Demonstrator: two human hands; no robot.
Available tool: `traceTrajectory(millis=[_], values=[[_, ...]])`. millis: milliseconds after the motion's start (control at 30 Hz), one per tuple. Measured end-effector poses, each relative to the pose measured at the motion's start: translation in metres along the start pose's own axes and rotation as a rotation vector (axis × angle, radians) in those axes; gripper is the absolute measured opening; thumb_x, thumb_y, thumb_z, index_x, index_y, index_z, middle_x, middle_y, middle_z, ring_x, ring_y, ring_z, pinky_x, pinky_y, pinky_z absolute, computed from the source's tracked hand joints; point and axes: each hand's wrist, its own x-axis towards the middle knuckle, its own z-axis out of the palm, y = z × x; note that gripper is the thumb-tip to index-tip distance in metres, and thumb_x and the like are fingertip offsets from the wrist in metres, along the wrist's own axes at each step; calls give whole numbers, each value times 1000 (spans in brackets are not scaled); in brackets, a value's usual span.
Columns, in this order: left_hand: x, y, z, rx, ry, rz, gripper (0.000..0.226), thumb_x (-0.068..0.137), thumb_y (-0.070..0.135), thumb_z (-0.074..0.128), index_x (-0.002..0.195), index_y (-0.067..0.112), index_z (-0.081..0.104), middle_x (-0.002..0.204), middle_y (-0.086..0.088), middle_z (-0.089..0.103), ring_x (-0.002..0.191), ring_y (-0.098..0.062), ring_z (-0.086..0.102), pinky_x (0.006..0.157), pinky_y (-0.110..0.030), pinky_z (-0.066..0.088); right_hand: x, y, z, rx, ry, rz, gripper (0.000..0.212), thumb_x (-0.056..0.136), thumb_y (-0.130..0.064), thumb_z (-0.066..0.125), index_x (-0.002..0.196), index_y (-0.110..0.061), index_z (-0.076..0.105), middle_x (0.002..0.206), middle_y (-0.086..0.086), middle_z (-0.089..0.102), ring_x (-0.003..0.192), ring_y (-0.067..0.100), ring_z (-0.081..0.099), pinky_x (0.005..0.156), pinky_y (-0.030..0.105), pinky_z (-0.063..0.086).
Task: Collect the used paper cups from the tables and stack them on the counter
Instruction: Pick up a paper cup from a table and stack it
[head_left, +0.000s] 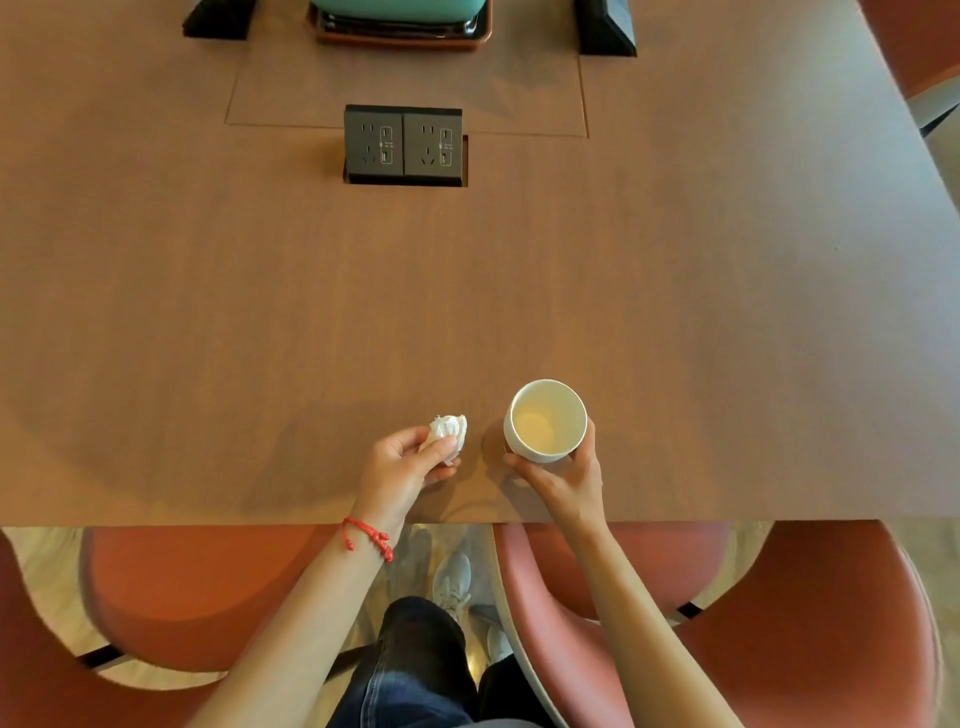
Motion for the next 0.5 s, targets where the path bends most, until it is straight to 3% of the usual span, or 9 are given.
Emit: traceTrajectory(millis=[100, 200, 333, 433, 500], values=[[3, 0, 0, 4, 9, 0, 7, 79, 10, 69, 84, 15, 70, 79, -4, 73, 70, -14, 69, 65, -23, 58, 2, 3, 3, -9, -4, 6, 84, 53, -45, 84, 123, -42, 38, 113, -37, 52, 106, -11, 51, 82, 3, 40], [2, 1, 0, -2, 6, 12, 8, 79, 10, 69, 83, 16, 70, 77, -1, 73, 69, -12, 69, 64, -22, 57, 3, 2, 6, -32, 6, -4, 82, 53, -49, 80, 122, -39, 38, 111, -27, 55, 102, -15, 51, 78, 0, 38], [2, 2, 0, -4, 14, 17, 7, 79, 9, 69, 83, 16, 70, 77, -2, 73, 67, -12, 69, 63, -21, 57, 7, 0, 4, -36, 11, -2, 74, 57, -38, 83, 116, -44, 39, 106, -29, 56, 99, -17, 51, 75, -1, 38], [-1, 4, 1, -13, 10, 29, 8, 80, 8, 68, 81, 16, 70, 73, -1, 73, 65, -11, 68, 62, -21, 57, 5, -5, 0, -9, 6, 0, 71, 57, -34, 84, 112, -47, 41, 105, -38, 54, 100, -13, 53, 77, 2, 41], [-5, 5, 2, -25, 16, 39, 9, 80, 7, 68, 79, 16, 70, 69, 1, 73, 64, -11, 67, 60, -20, 56, 4, -10, -3, 29, -17, 4, 71, 56, -34, 85, 112, -45, 44, 106, -30, 58, 102, -6, 56, 82, 11, 46]])
